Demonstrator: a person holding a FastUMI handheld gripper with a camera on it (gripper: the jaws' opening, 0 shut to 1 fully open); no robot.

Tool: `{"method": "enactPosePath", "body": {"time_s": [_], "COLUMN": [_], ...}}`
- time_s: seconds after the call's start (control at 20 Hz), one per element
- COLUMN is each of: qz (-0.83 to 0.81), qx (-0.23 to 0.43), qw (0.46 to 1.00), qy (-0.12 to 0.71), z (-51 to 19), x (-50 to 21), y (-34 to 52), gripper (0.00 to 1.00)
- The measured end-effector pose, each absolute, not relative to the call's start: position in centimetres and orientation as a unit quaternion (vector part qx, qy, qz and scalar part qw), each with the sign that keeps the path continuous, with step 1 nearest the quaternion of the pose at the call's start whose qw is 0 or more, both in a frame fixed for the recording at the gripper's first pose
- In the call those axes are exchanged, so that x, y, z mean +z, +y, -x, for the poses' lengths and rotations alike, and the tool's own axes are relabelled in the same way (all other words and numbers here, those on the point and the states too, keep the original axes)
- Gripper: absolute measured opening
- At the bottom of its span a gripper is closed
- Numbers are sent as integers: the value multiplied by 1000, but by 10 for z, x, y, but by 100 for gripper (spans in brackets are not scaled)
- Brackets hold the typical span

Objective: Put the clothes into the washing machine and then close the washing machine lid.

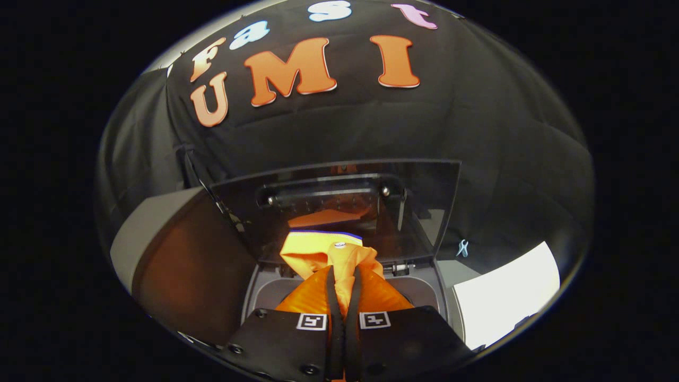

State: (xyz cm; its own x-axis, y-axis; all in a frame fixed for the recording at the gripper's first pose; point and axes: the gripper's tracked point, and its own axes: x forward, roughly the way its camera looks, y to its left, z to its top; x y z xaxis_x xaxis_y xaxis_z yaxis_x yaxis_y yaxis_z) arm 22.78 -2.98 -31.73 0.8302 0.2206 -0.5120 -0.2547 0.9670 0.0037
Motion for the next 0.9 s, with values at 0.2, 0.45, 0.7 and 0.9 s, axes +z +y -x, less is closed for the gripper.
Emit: {"method": "enactPosePath", "body": {"time_s": [0.2,0.45,0.7,0.9], "qz": [33,27,48,56], "qx": [121,107,103,90], "qw": [948,936,928,915], "qy": [293,333,354,390], "z": [-245,-258,-259,-256], "x": [-365,-410,-440,-473], "y": [-28,-33,-36,-39], "gripper": [9,9,9,11]}}
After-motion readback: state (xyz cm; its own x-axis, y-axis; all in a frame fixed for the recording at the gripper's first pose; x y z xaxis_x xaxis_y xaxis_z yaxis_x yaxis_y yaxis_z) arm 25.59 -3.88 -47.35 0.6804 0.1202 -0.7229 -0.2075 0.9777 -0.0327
